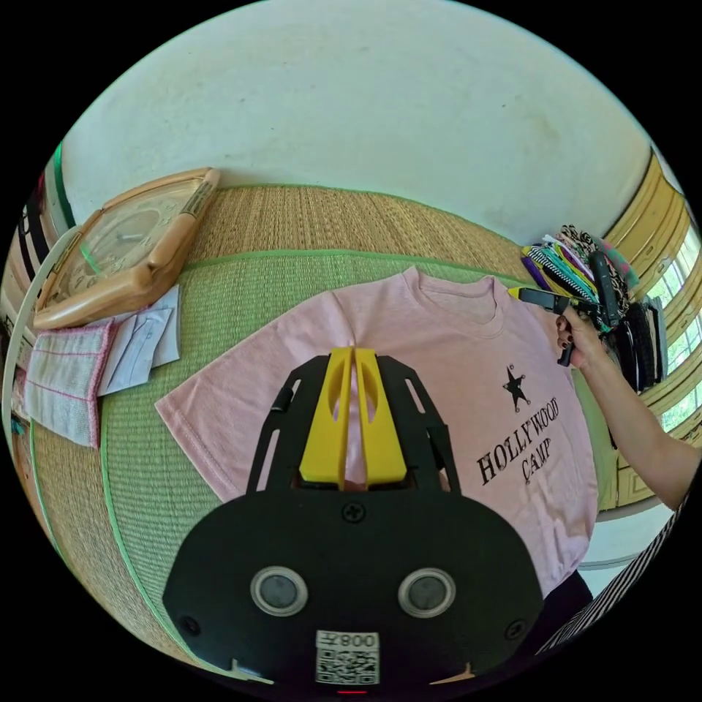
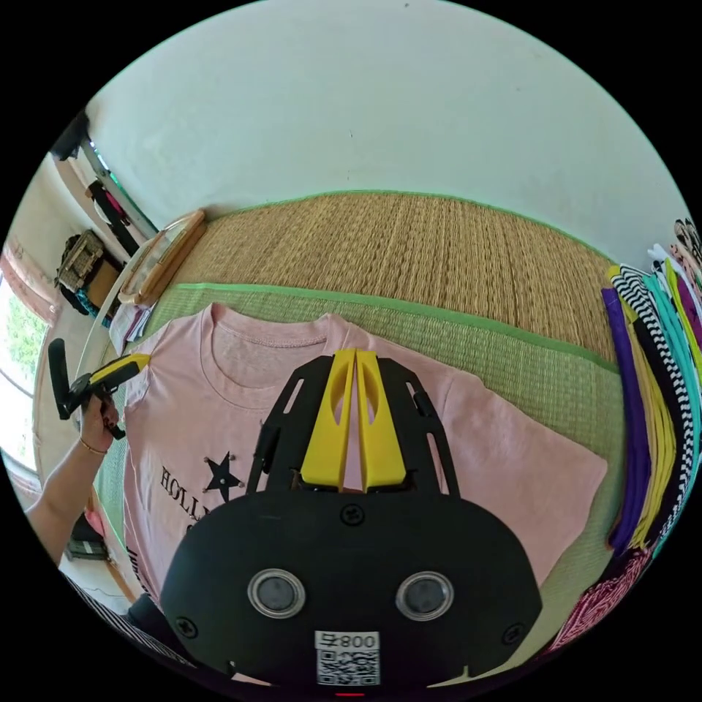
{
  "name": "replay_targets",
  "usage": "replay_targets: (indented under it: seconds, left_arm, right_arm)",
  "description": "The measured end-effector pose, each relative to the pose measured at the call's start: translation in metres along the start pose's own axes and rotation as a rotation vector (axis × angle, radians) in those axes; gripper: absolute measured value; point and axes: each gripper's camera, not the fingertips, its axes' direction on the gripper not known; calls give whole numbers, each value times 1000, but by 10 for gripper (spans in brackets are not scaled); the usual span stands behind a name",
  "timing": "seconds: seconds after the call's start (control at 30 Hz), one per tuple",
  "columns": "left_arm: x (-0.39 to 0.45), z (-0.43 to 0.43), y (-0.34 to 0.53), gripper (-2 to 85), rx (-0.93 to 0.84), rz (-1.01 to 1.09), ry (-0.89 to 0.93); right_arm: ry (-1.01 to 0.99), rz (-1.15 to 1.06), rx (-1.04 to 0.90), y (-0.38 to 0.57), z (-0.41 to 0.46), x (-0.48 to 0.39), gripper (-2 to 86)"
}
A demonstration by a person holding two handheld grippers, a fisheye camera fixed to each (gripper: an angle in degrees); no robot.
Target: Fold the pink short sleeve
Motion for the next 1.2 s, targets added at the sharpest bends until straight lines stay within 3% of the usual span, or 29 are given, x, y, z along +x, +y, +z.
replay_targets:
  seconds: [0.13,0.43,0.73,1.0,1.2]
  left_arm:
    - [-5,6,11,4,-91,-36,-22]
    - [-9,-53,61,3,77,-56,79]
    - [27,-36,66,4,50,27,175]
    - [60,33,42,2,-85,-13,101]
    - [62,-11,94,2,-21,-27,172]
  right_arm:
    - [-41,86,-35,6,14,10,1]
    - [-105,92,68,70,-48,19,0]
    - [-51,78,2,141,-68,25,0]
    - [11,140,-36,158,-58,39,0]
    - [-21,134,2,194,-94,39,0]
